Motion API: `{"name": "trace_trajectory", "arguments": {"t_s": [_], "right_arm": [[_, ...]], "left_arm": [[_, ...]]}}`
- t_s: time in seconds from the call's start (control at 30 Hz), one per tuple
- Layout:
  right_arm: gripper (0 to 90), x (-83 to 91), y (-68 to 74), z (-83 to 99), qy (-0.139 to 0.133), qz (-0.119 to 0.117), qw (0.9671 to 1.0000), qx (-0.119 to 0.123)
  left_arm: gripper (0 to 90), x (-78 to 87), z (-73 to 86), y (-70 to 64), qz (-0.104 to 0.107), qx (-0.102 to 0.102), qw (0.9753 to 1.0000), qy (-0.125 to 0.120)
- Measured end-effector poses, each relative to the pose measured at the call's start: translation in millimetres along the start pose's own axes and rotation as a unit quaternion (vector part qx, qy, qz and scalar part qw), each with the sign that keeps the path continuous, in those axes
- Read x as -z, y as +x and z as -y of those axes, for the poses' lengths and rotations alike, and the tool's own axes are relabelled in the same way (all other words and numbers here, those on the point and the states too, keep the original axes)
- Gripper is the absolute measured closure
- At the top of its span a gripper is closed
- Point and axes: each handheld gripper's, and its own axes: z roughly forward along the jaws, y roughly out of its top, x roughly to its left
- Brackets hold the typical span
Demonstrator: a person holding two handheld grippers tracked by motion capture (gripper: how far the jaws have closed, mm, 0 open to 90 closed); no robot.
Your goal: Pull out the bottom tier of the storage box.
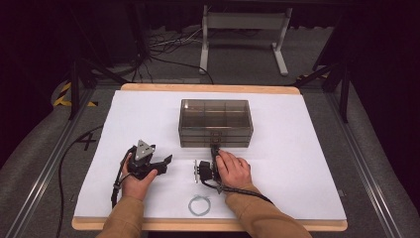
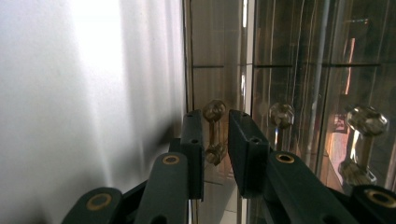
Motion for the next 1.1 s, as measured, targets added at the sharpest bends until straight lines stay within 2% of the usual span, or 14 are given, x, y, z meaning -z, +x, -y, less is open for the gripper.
{"name": "trace_trajectory", "arguments": {"t_s": [0.43, 0.87, 1.1], "right_arm": [[78.9, -5.6, 1.8, -4.7, 0.005, 0.01, 0.9998, 0.016], [79.9, -4.5, 0.8, -3.5, 0.001, 0.006, 0.9999, 0.008], [80.0, -2.5, 1.6, -3.3, 0.003, 0.008, 0.9999, 0.012]], "left_arm": [[26.8, -0.8, 0.0, 0.3, -0.004, 0.002, 1.0, 0.0], [26.7, -0.8, 0.1, 0.4, -0.003, 0.003, 1.0, -0.001], [26.7, -0.6, 0.1, 0.6, -0.002, 0.002, 1.0, -0.002]]}}
